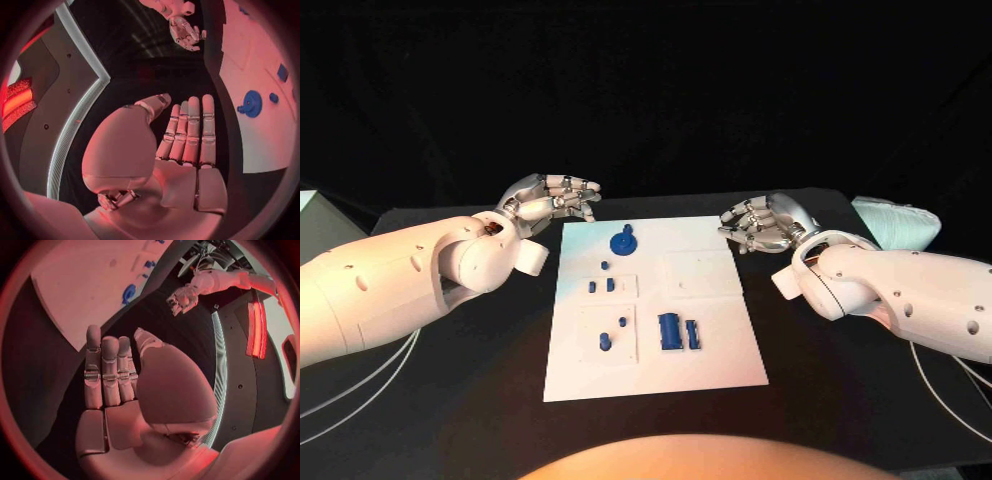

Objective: Assemble the parts on the task board

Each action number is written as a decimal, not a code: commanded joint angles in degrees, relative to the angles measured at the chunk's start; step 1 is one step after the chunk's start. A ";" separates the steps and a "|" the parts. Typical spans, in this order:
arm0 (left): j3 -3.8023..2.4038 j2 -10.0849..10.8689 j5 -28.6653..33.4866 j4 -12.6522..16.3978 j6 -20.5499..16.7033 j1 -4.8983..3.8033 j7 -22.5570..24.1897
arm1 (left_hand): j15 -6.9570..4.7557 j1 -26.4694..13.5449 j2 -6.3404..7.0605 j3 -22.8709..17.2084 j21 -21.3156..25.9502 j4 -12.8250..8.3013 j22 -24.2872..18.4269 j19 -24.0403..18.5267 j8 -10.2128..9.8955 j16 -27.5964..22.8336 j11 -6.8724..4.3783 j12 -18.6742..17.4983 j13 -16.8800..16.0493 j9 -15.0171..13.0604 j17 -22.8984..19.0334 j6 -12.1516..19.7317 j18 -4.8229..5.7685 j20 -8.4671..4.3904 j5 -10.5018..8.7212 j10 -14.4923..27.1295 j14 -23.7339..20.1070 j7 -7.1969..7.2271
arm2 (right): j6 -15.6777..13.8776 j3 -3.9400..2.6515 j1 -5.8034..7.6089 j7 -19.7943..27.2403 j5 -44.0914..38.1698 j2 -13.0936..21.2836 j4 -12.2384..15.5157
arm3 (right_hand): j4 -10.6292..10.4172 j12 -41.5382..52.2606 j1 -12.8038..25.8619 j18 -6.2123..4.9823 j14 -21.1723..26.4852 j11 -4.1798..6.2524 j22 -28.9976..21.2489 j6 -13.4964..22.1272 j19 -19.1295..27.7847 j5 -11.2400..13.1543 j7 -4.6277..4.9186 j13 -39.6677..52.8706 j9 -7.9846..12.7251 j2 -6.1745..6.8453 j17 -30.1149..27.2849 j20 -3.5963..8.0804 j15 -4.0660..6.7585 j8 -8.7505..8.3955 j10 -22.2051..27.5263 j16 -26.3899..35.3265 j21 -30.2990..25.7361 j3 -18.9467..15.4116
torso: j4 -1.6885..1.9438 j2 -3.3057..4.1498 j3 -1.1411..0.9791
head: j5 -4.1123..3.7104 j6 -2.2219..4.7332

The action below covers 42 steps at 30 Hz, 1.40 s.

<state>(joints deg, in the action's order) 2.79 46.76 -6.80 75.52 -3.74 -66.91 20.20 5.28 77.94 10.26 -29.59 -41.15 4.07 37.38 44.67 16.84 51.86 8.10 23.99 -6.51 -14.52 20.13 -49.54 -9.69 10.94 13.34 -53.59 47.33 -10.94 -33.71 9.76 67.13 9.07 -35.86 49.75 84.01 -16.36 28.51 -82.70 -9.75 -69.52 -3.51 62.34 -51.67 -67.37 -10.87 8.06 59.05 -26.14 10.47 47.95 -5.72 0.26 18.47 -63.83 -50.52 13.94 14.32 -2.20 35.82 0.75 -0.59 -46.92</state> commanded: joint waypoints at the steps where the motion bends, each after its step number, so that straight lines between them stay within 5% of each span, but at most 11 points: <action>1: -0.02 -1.55 4.84 -2.43 -4.45 0.18 5.64 | 0.86 -0.05 0.82 -0.35 5.00 0.74 -2.91 -2.33 0.58 -6.69 0.42 -1.87 1.44 0.04 -2.89 0.27 -0.27 1.07 -0.49 -0.67 -1.18 0.14 | 4.04 -0.33 0.40 10.21 13.72 -1.89 -4.57 | 0.02 -9.50 -0.31 -0.81 3.35 -0.99 -7.18 0.99 2.12 0.40 0.92 -12.48 1.33 1.47 -6.31 -1.38 -1.16 -1.05 0.82 11.52 -6.46 4.66 | -0.07 -1.03 0.23 | 0.33 2.25; 11: -0.04 -6.07 9.58 -10.01 -7.47 1.37 9.47 | 3.92 0.75 1.42 -0.57 24.76 2.11 -17.04 -3.72 -0.92 -30.30 2.09 -15.09 2.91 1.34 -9.06 1.72 -0.66 5.26 -0.61 -3.13 -2.06 1.49 | 10.03 -1.27 0.83 15.21 21.00 -8.02 -17.11 | 3.41 -22.95 3.05 -0.82 7.09 -3.94 -30.22 0.03 8.87 0.93 2.73 -42.61 4.99 3.48 -20.90 -5.72 -5.38 -6.27 -0.78 35.99 -10.39 13.69 | 0.20 -1.97 -0.04 | 1.63 5.31; 12: 0.01 -5.54 6.03 -9.30 -5.24 1.23 5.69 | -5.28 -23.11 -10.26 29.59 41.15 -4.07 -37.38 -44.67 -16.84 -51.86 -8.10 -23.99 6.51 14.52 -20.13 49.54 9.69 -10.94 -13.34 53.59 -47.33 10.94 | 5.33 -1.21 0.81 10.60 16.07 -7.43 -15.83 | 16.36 -28.51 26.64 9.75 25.77 3.51 -62.34 51.67 26.36 10.87 -8.06 -59.05 26.14 -10.47 -47.95 5.72 -0.26 -18.47 18.79 50.52 -13.94 -14.32 | 0.01 -1.68 0.11 | 1.27 4.48; 13: 0.00 -5.53 6.03 -9.22 -5.36 1.25 5.70 | -5.28 -23.88 -10.26 29.59 41.15 -4.07 -37.38 -44.67 -16.84 -51.86 -8.10 -23.99 6.51 14.52 -20.13 49.54 9.69 -10.94 -13.34 53.59 -47.33 10.94 | 5.25 -1.26 0.77 10.65 16.18 -7.42 -15.72 | 16.36 -28.51 27.82 9.75 26.66 3.51 -62.34 51.67 27.17 10.87 -8.06 -59.05 26.14 -10.47 -47.95 5.72 -0.26 -18.47 19.59 50.52 -13.94 -14.32 | 0.03 -1.71 0.11 | 1.26 4.54; 14: -0.02 -5.51 6.04 -9.05 -5.60 1.29 5.73 | -5.28 -25.54 -10.26 29.59 41.15 -4.07 -37.38 -44.67 -16.84 -51.86 -8.10 -23.99 6.51 14.52 -20.13 49.54 9.69 -10.94 -13.34 53.59 -47.33 10.94 | 5.08 -1.35 0.69 10.76 16.39 -7.39 -15.48 | 16.36 -28.51 29.62 9.75 27.98 3.51 -62.34 51.67 67.37 10.87 -8.06 -59.05 26.14 -10.47 -47.95 5.72 -0.26 -18.47 20.94 50.52 -13.94 -14.32 | 0.06 -1.75 0.10 | 1.25 4.66; 15: -0.04 -5.47 6.04 -8.82 -5.95 1.34 5.77 | -5.28 -27.39 -10.26 29.59 41.15 -4.07 -37.38 -44.67 -16.84 -51.86 -8.10 -23.99 6.51 14.52 -20.13 49.54 9.69 -10.94 -13.34 53.59 -47.33 10.94 | 4.82 -1.49 0.56 10.93 16.71 -7.36 -15.13 | 16.36 -28.51 31.50 9.75 69.52 3.51 -62.34 51.67 67.37 10.87 -8.06 -59.05 26.14 -10.47 -47.95 5.72 -0.26 -18.47 22.38 50.52 -13.94 -14.32 | 0.11 -1.81 0.08 | 1.24 4.84; 16: -0.08 -5.42 6.06 -8.48 -6.45 1.42 5.82 | -5.28 -29.96 -10.26 29.59 41.15 -4.07 -37.38 -44.67 -16.84 -51.86 -8.10 -23.99 6.51 14.52 -20.13 49.54 9.69 -10.94 -13.34 53.59 -47.33 10.94 | 4.46 -1.69 0.38 11.16 17.17 -7.30 -14.62 | 16.36 -28.51 33.49 9.75 69.52 3.51 -62.34 51.67 67.37 10.87 -8.06 -59.05 26.14 -10.47 -47.95 5.72 -0.26 -18.47 63.83 50.52 -13.94 -14.32 | 0.18 -1.91 0.05 | 1.22 5.09; 20: -0.32 -5.13 6.12 -6.45 -9.45 1.89 6.16 | -5.28 -36.77 -10.26 29.59 41.15 -4.07 -37.38 -44.67 -16.84 -51.86 -8.10 -23.99 6.51 14.52 -20.13 49.54 9.69 -10.94 -13.34 53.59 -47.33 10.94 | 2.29 -2.86 -0.69 12.56 19.89 -6.97 -11.63 | 16.36 -28.51 40.93 9.75 69.52 3.51 -62.34 51.67 67.37 10.87 -8.06 -59.05 26.14 -10.47 -47.95 5.72 -0.26 -18.47 63.83 50.52 -13.94 -14.32 | 0.58 -2.46 -0.11 | 1.09 6.58; 21: -0.45 -4.97 6.16 -5.39 -11.02 2.14 6.33 | -5.28 -77.94 -10.26 29.59 41.15 -4.07 -37.38 -44.67 -16.84 -51.86 -8.10 -23.99 6.51 14.52 -20.13 49.54 9.69 -10.94 -13.34 53.59 -47.33 10.94 | 1.14 -3.49 -1.26 13.30 21.34 -6.80 -10.03 | 16.36 -28.51 82.70 9.75 69.52 3.51 -62.34 51.67 67.37 10.87 -8.06 -59.05 26.14 -10.47 -47.95 5.72 -0.26 -18.47 63.83 50.52 -13.94 -14.32 | 0.80 -2.75 -0.20 | 1.02 7.38; 30: -1.67 -3.46 6.49 4.93 -26.31 4.54 8.03 | -5.28 -77.94 -10.26 29.59 41.15 -4.07 -37.38 -44.67 -16.84 -51.86 -8.10 -23.99 6.51 14.52 -20.13 49.54 9.69 -10.94 -13.34 53.59 -47.33 10.94 | -7.73 -8.31 -5.65 19.01 32.49 -5.46 2.24 | 16.36 -28.51 82.70 9.75 69.52 3.51 -62.34 51.67 67.37 10.87 -8.06 -59.05 26.14 -10.47 -47.95 5.72 -0.26 -18.47 63.83 50.52 -13.94 -14.32 | 2.07 -4.46 -0.70 | 0.63 12.04; 42: -2.74 -2.13 6.79 14.06 -39.81 6.66 9.53 | -5.28 -77.94 -10.26 29.59 41.15 -4.07 -37.38 -44.67 -16.84 -51.86 -8.10 -23.99 6.51 14.52 -20.13 49.54 9.69 -10.94 -13.34 53.59 -47.33 10.94 | -10.41 -9.76 -6.97 20.73 35.86 -5.06 5.94 | 16.36 -28.51 82.70 9.75 69.52 3.51 -62.34 51.67 67.37 10.87 -8.06 -59.05 26.14 -10.47 -47.95 5.72 -0.26 -18.47 63.83 50.52 -13.94 -14.32 | 2.20 -4.64 -0.75 | 0.59 12.55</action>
<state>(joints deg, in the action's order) 0.14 44.63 -0.22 89.14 -37.88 -60.28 27.86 0.01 0.37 -0.05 -0.23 -0.33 0.00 0.11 0.20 0.20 0.38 0.01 0.37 -0.06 -0.08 0.10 -0.30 -1.18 0.01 0.20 -0.21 0.21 0.01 -42.59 0.04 60.19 27.53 -1.66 44.68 89.83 0.08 0.38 -0.50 -0.79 -0.28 0.02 0.14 -0.22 -0.27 -0.20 -0.02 0.06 -0.11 0.08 0.13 -0.02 0.01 0.20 -0.28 -0.19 0.27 0.31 -0.03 31.24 0.01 0.01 -34.40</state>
